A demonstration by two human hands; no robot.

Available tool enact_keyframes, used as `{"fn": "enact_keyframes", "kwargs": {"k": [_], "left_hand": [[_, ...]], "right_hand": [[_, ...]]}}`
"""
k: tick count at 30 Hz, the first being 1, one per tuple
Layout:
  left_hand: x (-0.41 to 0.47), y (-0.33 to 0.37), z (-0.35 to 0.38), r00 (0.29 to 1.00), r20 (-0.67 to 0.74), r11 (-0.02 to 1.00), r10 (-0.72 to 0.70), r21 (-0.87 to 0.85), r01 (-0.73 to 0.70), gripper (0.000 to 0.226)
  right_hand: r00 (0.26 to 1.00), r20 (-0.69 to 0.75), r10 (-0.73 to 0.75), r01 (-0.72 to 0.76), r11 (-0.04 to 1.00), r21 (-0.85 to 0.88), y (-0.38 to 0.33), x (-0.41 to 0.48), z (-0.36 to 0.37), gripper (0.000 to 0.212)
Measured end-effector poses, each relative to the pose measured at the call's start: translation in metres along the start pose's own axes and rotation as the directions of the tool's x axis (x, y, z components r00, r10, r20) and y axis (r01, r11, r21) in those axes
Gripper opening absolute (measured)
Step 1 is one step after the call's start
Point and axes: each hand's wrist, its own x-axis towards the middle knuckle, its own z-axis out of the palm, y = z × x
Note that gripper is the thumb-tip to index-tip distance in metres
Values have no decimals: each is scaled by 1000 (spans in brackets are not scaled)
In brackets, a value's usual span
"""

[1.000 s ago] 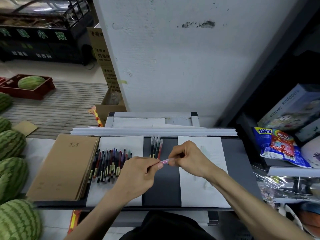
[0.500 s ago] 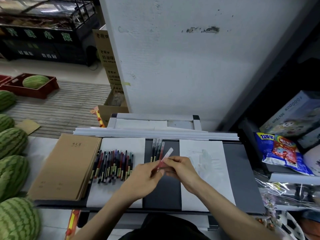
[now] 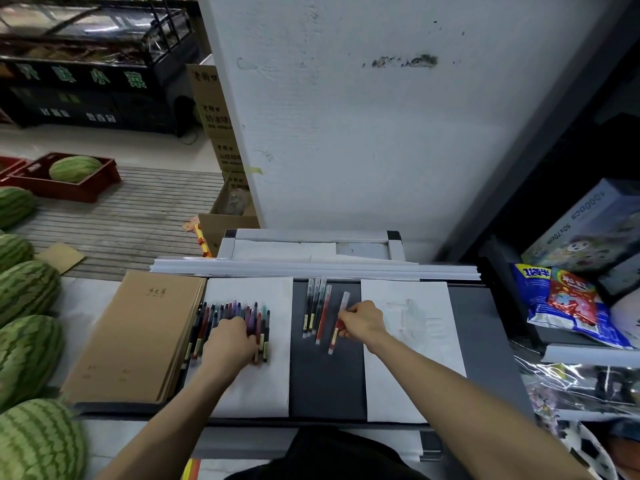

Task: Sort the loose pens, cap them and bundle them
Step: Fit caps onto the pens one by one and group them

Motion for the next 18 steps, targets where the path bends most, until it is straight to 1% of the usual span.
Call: {"fn": "enact_keyframes", "kwargs": {"k": [3, 4, 5, 7, 8, 10, 12, 14, 16, 18], "left_hand": [[3, 2, 4, 1000, 6, 1000, -4, -4, 4, 28], [3, 3, 4, 1000, 6, 1000, -8, -4, 8, 28], [3, 5, 4, 1000, 8, 1000, -8, -2, 8, 26], [3, 7, 4, 1000, 17, 1000, 1, -2, -1, 23], [3, 8, 4, 1000, 21, 1000, 4, -6, -4, 22], [3, 8, 5, 999, 34, 1000, 9, -9, -9, 22], [5, 6, 5, 999, 41, 1000, 14, -17, -13, 23], [6, 4, 4, 999, 38, 1000, 14, -14, -14, 26], [7, 2, 4, 999, 32, 1000, 17, -4, -17, 29], [7, 2, 4, 999, 28, 1000, 21, -1, -21, 32]], "right_hand": [[1000, 15, 0, -1, 998, 61, -3, 3, 0, 24], [1000, 21, -5, 3, 998, 65, -3, 3, -3, 23], [1000, 19, -22, 22, 999, 31, -2, 4, -6, 22], [995, -15, -96, 93, 984, -151, 2, 3, -17, 21], [990, -39, -138, 123, 957, -264, 5, 2, -24, 21], [973, -65, -222, 165, 864, -476, 14, -1, -41, 20], [957, -48, -286, 184, 727, -661, 25, 0, -57, 23], [957, -6, -291, 184, 624, -760, 36, 2, -68, 27], [962, 23, -271, 185, 590, -786, 44, 2, -72, 29], [963, 22, -267, 180, 584, -791, 48, 2, -72, 26]]}}
